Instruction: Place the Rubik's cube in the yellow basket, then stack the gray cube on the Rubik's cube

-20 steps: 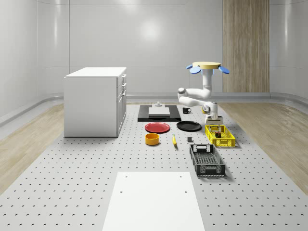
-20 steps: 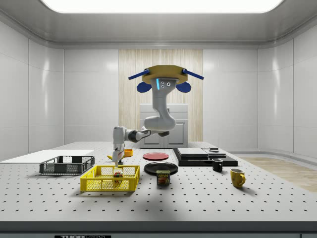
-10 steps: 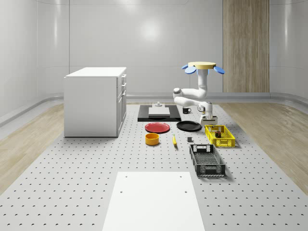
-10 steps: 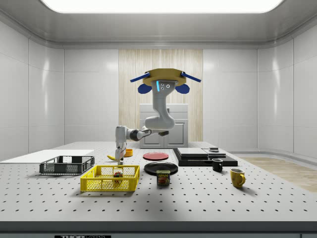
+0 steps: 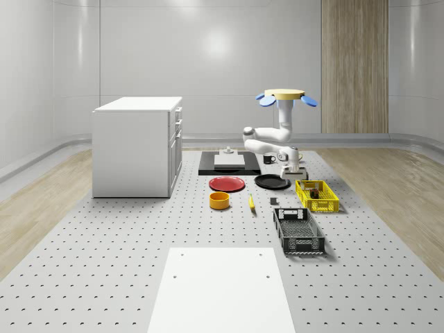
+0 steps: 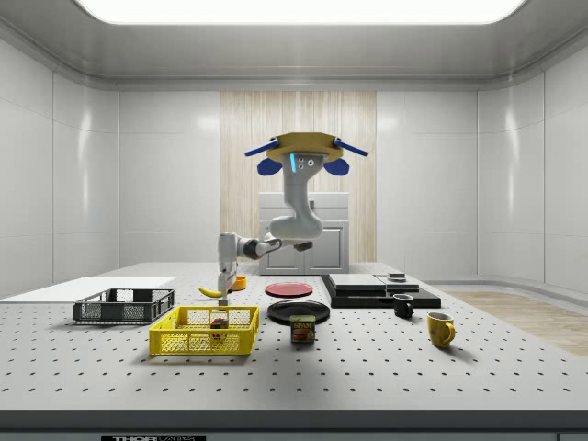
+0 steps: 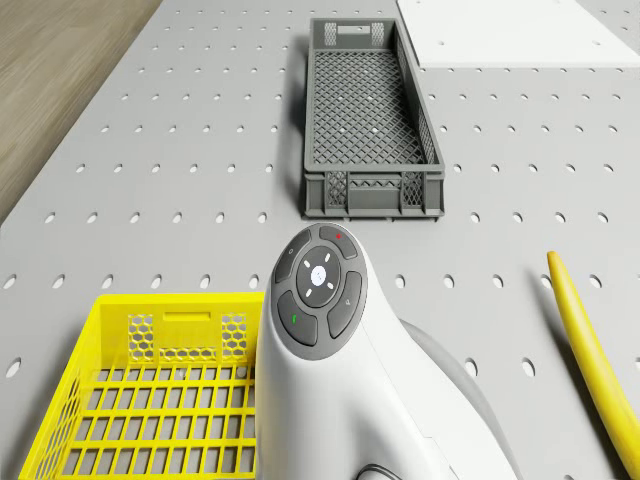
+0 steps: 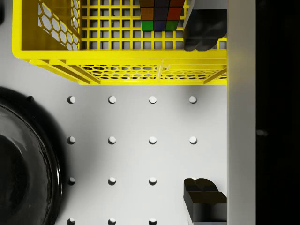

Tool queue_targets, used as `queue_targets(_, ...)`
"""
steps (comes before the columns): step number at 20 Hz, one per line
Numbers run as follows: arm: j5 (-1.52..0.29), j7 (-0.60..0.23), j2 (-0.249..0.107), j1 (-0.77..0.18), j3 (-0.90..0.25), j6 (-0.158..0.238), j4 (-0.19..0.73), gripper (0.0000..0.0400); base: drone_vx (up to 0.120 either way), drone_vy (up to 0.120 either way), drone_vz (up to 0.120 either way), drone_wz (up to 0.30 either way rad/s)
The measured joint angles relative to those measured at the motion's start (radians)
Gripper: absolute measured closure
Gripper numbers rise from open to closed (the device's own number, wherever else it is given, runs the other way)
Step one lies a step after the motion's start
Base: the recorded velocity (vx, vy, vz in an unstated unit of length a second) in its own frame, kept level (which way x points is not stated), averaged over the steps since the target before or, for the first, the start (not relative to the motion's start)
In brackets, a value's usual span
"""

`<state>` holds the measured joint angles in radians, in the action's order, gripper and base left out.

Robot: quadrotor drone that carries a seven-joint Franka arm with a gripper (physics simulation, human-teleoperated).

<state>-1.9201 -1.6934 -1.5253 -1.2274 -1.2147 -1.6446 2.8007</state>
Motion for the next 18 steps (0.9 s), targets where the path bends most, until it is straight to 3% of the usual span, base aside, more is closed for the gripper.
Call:
queue_targets(4,-0.001,0.0,0.001,0.0,0.0,0.001,0.0,0.0,0.02,-0.12,0.0,0.0)
queue_targets(13,-0.002,0.001,0.004,0.001,0.0,0.003,0.0,0.0,0.12,-0.12,0.0,0.0)
queue_targets(18,-0.002,0.001,0.005,0.002,0.001,0.005,0.0,0.0,0.008,-0.12,-0.056,0.0)
